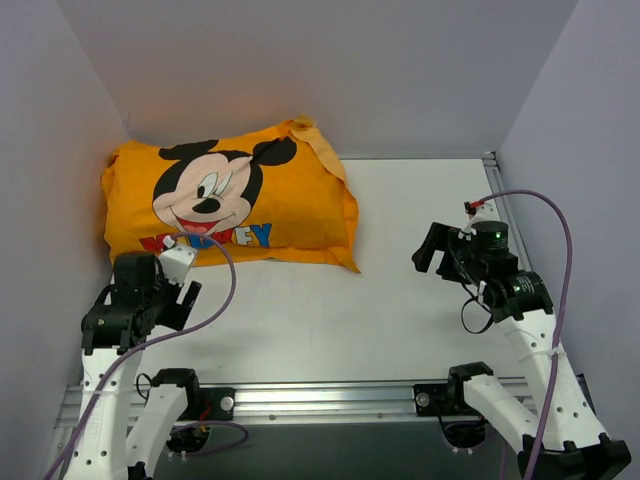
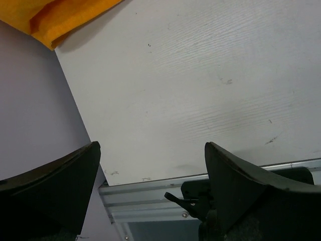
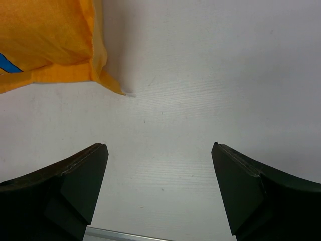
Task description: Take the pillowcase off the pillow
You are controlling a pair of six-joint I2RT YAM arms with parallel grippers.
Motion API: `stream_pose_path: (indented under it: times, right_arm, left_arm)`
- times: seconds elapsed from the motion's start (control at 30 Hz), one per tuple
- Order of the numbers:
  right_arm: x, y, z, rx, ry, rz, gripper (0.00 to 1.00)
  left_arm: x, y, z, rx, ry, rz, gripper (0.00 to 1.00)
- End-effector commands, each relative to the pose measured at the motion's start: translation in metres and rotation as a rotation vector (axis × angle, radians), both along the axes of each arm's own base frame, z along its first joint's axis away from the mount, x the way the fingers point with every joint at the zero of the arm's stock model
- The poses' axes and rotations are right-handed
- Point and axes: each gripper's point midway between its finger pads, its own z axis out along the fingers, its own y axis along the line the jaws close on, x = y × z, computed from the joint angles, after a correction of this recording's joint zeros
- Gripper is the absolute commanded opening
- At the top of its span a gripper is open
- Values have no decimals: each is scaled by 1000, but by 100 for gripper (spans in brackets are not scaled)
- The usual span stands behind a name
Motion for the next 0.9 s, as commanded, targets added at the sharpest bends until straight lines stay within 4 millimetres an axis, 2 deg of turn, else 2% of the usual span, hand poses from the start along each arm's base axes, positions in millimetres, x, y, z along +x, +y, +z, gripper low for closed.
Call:
stream_pose_path:
  times: [0.0,0.03,0.07,0.17,0.23,0.27,0.3,0.33,0.37,0.43,0.47,0.53,0.57,0.63,0.67,0.73,0.77,0.83,0.87]
  right_arm:
    - [2,-3,13,-14,-42,-2,89]
    - [2,-4,13,-15,-40,-4,89]
    - [3,-3,13,-13,-38,-1,89]
    - [6,0,12,0,-36,6,89]
    - [8,3,11,19,-33,8,89]
    - [11,5,11,27,-36,11,89]
    - [12,6,11,37,-35,7,89]
    - [13,7,10,44,-32,7,89]
    - [15,10,10,52,-34,12,89]
    - [16,10,8,53,-26,13,89]
    - [18,10,7,52,-20,13,89]
    - [20,9,2,45,-6,9,89]
    - [21,9,1,41,-3,7,89]
    - [24,10,-1,42,6,5,89]
    - [25,10,-2,43,10,7,89]
    - [27,11,-5,47,17,7,89]
    - [28,12,-5,49,18,6,89]
    - [29,14,-8,54,22,12,89]
    - [30,14,-8,56,21,15,89]
  left_arm:
    - [5,-15,33,-18,-43,-155,94]
    - [9,-13,44,1,-69,-161,94]
    - [21,-9,70,34,-146,-162,94]
    - [55,1,98,135,-198,-161,94]
    - [78,3,90,192,-139,-160,94]
    - [94,-13,93,222,-177,-211,94]
    - [104,-20,79,284,-154,-250,94]
    - [111,-18,80,368,-173,-239,94]
    - [128,-32,84,384,-234,-271,94]
    - [148,-38,76,409,-215,-284,94]
    - [163,-48,67,412,-201,-324,94]
    - [181,-62,65,409,-225,-358,94]
    - [193,-66,52,439,-191,-368,94]
    - [215,-75,54,464,-238,-355,94]
    - [227,-78,39,487,-210,-359,94]
    - [247,-80,36,512,-238,-328,94]
    - [256,-81,19,536,-206,-335,94]
    - [268,-81,8,563,-207,-320,94]
    - [273,-82,-9,582,-172,-334,94]
